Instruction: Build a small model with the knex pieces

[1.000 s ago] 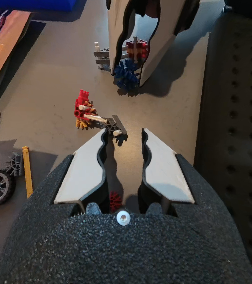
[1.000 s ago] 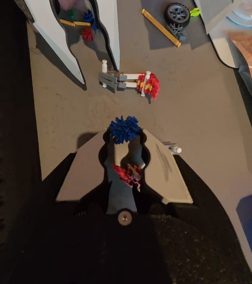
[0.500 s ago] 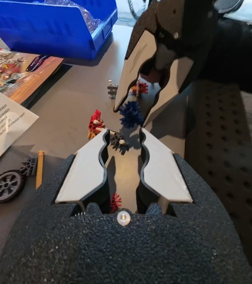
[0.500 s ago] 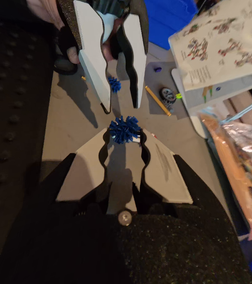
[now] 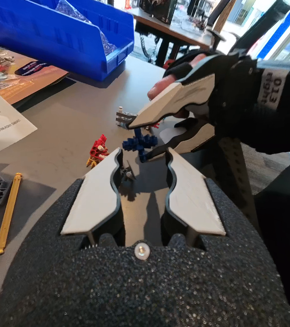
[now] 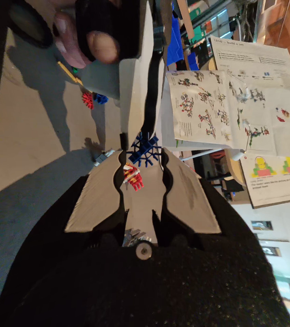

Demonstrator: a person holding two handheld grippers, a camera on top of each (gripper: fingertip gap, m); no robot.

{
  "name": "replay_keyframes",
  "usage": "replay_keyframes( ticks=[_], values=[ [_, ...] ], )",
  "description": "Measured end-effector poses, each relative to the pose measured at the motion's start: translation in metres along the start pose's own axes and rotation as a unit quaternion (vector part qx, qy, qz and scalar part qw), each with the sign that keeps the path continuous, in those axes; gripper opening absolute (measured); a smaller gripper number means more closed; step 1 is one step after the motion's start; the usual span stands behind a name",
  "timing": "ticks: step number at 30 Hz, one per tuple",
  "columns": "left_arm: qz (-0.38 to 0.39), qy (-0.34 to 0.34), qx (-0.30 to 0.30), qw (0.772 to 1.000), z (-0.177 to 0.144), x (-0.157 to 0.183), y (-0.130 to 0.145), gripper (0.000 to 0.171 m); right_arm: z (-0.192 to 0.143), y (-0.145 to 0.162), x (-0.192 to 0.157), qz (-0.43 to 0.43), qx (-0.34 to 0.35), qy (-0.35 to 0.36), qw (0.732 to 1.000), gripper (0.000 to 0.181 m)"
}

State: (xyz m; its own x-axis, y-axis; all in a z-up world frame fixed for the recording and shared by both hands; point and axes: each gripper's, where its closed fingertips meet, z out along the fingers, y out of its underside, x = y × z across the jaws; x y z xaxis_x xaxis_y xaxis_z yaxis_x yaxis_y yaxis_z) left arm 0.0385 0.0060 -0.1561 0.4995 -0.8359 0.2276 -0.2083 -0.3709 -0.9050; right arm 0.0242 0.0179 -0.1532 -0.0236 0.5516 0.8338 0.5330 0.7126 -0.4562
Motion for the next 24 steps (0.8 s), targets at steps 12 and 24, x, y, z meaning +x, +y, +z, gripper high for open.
replay_keyframes(
  ticks=[12, 24],
  values=[
    [0.010, -0.025, 0.016, 1.000, -0.004, -0.004, -0.007, 0.039, -0.001, -0.013, 0.000, -0.012, 0.011, 0.022, 1.000, 0.039],
    [-0.055, 0.046, 0.039, 0.997, -0.011, 0.003, -0.013, 0.040, -0.008, -0.021, 0.002, 0.128, 0.078, -0.045, 0.988, 0.027]
  ],
)
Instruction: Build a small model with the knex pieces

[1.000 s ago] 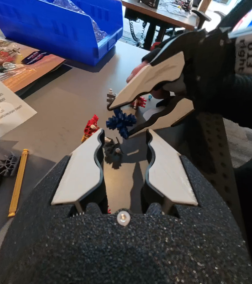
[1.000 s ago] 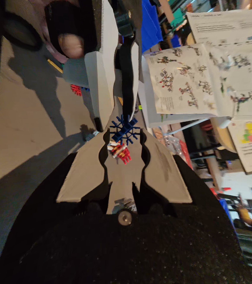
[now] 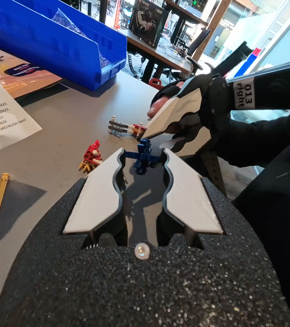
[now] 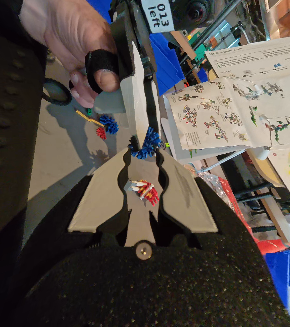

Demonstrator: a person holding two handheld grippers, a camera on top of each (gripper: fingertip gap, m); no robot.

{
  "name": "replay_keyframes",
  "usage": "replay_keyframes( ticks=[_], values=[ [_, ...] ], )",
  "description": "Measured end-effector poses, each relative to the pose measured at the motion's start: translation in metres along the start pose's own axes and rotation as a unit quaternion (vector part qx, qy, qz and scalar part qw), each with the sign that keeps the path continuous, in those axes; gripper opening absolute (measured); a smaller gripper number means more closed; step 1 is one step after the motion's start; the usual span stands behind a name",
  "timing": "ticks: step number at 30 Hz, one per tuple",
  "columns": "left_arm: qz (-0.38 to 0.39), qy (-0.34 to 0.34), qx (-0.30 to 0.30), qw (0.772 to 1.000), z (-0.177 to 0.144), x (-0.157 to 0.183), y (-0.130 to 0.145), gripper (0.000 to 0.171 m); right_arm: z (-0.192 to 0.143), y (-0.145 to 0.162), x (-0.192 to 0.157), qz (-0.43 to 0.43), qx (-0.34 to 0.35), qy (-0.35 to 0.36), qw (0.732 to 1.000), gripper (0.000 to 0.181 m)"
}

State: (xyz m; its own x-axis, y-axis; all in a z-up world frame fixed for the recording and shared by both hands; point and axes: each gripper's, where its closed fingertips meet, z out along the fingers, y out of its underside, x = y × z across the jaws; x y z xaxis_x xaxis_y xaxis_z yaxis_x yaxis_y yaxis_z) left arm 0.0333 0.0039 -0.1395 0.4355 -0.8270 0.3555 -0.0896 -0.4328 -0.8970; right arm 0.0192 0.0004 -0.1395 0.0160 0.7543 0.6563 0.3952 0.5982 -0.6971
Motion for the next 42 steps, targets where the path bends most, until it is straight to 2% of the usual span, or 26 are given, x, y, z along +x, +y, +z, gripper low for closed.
replay_keyframes(
  ticks=[11, 18, 25, 30, 33, 42],
  values=[
    [-0.014, -0.003, 0.054, 0.998, -0.008, -0.002, -0.017, 0.047, -0.008, -0.007, 0.022, 0.089, 0.038, 0.022, 0.995, 0.027],
    [0.002, -0.001, 0.071, 0.997, -0.007, 0.004, -0.022, 0.026, -0.007, -0.006, 0.026, 0.106, 0.044, 0.030, 0.993, 0.028],
    [0.019, -0.010, 0.065, 0.998, -0.008, 0.004, -0.021, 0.026, -0.007, -0.005, 0.026, 0.108, 0.045, 0.026, 0.993, 0.028],
    [0.013, 0.018, 0.080, 0.997, -0.012, 0.011, -0.026, 0.025, -0.012, -0.013, 0.027, 0.140, 0.075, 0.009, 0.987, 0.028],
    [0.003, 0.035, 0.105, 0.994, -0.018, 0.014, -0.034, 0.008, -0.014, -0.015, 0.028, 0.159, 0.090, -0.002, 0.983, 0.027],
    [0.023, 0.013, 0.078, 0.997, -0.019, 0.008, -0.028, 0.005, -0.014, -0.013, 0.023, 0.161, 0.092, -0.020, 0.982, 0.028]
  ],
)
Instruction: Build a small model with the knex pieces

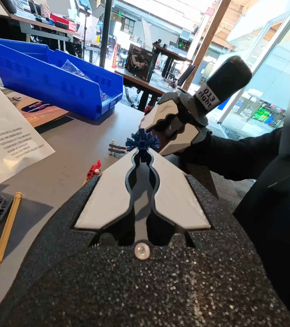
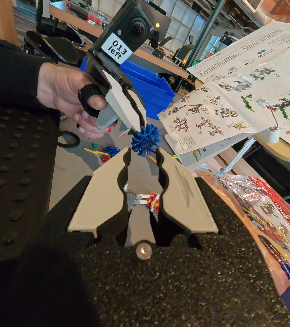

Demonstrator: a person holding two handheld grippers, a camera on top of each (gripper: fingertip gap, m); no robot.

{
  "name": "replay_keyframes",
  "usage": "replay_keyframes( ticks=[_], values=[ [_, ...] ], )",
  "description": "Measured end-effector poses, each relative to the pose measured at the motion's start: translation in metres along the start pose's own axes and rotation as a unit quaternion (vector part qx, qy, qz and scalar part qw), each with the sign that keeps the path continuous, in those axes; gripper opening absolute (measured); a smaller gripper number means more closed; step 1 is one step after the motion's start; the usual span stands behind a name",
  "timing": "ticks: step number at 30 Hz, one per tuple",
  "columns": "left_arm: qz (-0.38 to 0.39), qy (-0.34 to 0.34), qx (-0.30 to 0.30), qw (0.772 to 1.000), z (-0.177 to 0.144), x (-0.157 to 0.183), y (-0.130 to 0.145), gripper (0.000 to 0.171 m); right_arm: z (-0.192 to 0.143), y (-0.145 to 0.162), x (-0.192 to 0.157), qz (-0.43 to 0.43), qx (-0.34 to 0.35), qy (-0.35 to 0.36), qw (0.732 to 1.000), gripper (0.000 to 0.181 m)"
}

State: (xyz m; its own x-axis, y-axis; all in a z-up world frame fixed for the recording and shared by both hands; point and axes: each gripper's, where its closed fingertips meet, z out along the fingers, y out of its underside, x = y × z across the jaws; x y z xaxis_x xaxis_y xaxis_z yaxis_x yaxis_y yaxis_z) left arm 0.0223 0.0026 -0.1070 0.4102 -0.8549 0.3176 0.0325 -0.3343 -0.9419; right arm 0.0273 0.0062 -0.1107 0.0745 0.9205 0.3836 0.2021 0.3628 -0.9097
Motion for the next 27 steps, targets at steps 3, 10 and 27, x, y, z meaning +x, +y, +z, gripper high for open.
replay_keyframes(
  ticks=[3, 10, 27],
  values=[
    [0.026, -0.019, -0.043, 0.999, -0.005, -0.007, 0.008, 0.005, -0.001, 0.006, 0.001, 0.024, -0.007, -0.020, 0.999, 0.033],
    [0.073, -0.038, -0.210, 0.974, -0.016, -0.028, 0.051, 0.005, 0.006, 0.049, -0.022, 0.034, -0.100, -0.099, 0.989, 0.034],
    [0.098, 0.010, -0.393, 0.914, -0.005, -0.033, 0.072, 0.005, 0.015, 0.081, -0.030, -0.030, -0.202, -0.079, 0.976, 0.032]
  ],
)
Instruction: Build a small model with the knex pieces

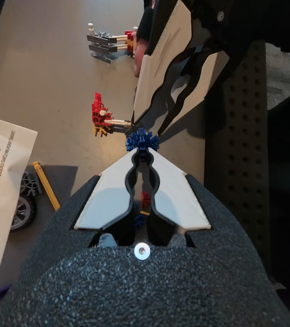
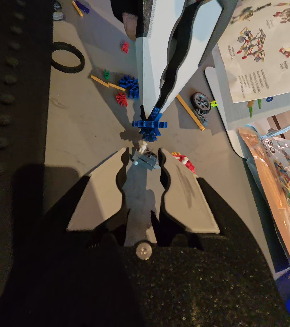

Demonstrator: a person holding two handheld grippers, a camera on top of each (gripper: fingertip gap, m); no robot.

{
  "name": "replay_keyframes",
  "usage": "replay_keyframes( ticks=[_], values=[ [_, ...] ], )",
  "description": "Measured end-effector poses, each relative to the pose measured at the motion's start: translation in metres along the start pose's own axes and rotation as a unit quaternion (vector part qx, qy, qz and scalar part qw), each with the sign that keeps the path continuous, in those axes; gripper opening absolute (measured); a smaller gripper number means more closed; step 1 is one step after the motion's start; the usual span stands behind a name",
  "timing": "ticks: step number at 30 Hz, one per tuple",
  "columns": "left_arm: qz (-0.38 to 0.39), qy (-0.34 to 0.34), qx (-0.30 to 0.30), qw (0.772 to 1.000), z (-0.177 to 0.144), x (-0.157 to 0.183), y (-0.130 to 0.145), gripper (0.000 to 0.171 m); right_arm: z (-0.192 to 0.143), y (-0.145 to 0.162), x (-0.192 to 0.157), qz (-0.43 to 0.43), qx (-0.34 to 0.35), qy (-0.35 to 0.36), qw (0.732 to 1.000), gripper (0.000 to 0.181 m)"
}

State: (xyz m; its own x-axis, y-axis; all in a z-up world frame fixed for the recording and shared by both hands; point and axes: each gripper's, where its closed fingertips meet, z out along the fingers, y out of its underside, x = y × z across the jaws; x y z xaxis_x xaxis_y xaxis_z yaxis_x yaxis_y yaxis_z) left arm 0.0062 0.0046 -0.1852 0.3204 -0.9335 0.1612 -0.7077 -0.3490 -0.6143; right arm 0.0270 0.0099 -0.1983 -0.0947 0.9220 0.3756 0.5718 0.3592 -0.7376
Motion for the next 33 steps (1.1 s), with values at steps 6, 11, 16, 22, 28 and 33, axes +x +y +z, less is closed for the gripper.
replay_keyframes(
  ticks=[6, 11, 16, 22, 28, 33],
  values=[
    [-0.004, 0.012, -0.039, 0.999, 0.004, 0.000, 0.001, 0.005, 0.004, 0.005, -0.001, 0.011, -0.008, -0.008, 1.000, 0.032],
    [-0.002, 0.025, -0.062, 0.998, 0.012, 0.001, 0.003, 0.005, 0.008, 0.009, -0.003, 0.007, -0.018, -0.010, 1.000, 0.031],
    [-0.001, 0.042, -0.082, 0.996, 0.014, 0.004, 0.000, 0.005, 0.008, 0.009, -0.002, 0.013, -0.016, -0.014, 1.000, 0.027],
    [0.001, 0.049, -0.096, 0.994, 0.012, 0.003, -0.004, 0.006, 0.008, 0.008, -0.003, 0.015, -0.013, -0.017, 1.000, 0.023],
    [0.012, 0.054, -0.123, 0.991, 0.012, 0.005, -0.005, 0.006, 0.007, 0.008, -0.003, 0.022, -0.009, -0.025, 0.999, 0.016],
    [0.015, 0.051, -0.140, 0.989, 0.013, 0.006, -0.005, 0.006, 0.008, 0.009, -0.004, 0.025, -0.011, -0.026, 0.999, 0.017]
  ],
)
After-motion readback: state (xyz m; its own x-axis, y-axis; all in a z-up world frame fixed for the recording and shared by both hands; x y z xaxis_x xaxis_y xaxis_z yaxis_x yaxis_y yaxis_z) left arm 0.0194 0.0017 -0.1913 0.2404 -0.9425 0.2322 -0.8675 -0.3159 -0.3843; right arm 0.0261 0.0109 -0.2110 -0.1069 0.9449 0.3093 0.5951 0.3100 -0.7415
